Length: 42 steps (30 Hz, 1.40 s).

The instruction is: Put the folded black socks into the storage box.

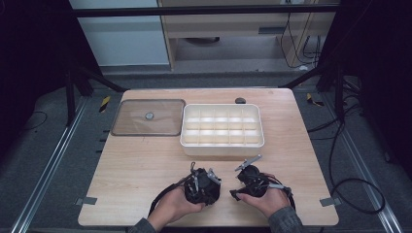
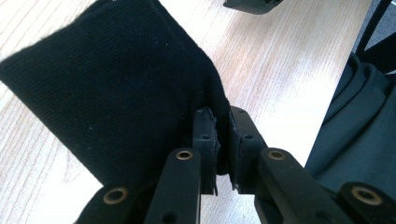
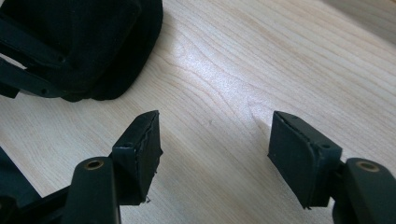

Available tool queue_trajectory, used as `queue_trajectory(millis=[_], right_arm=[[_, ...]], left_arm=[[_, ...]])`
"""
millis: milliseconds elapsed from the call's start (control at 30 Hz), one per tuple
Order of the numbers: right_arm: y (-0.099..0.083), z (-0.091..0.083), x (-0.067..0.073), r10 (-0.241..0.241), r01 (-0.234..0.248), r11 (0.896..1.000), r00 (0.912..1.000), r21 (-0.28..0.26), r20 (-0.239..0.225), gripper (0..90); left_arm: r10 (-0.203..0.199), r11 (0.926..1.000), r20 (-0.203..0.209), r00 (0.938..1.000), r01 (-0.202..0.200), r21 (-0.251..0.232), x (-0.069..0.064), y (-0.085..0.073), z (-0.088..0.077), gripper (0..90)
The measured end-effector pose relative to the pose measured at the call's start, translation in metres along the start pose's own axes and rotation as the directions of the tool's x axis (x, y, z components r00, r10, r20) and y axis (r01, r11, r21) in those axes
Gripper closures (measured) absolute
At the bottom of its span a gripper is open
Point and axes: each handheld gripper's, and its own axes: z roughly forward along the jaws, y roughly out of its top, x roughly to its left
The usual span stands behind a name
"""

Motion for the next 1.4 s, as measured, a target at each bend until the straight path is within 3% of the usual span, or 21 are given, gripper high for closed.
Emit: queue_trajectory(millis=[933, 1233, 1400], right_arm=[[0.001, -0.005, 0.000, 0.002, -0.002, 1.000, 1.0000, -0.011, -0.002, 33.9], [-0.001, -0.004, -0.002, 0.009, -0.009, 1.000, 1.0000, -0.013, -0.003, 33.5], [-0.001, -0.005, -0.002, 0.007, -0.007, 1.000, 1.0000, -0.015, -0.005, 33.4]], left_arm=[[-0.006, 0.9999, 0.027, 0.9996, 0.007, -0.016, 0.002, -0.003, 0.004, 82.1], [-0.022, 0.9990, 0.019, 0.9996, 0.023, -0.037, 0.002, -0.005, 0.001, 78.4], [-0.030, 0.9981, -0.007, 0.9995, 0.030, -0.054, 0.001, -0.004, -0.006, 73.6]])
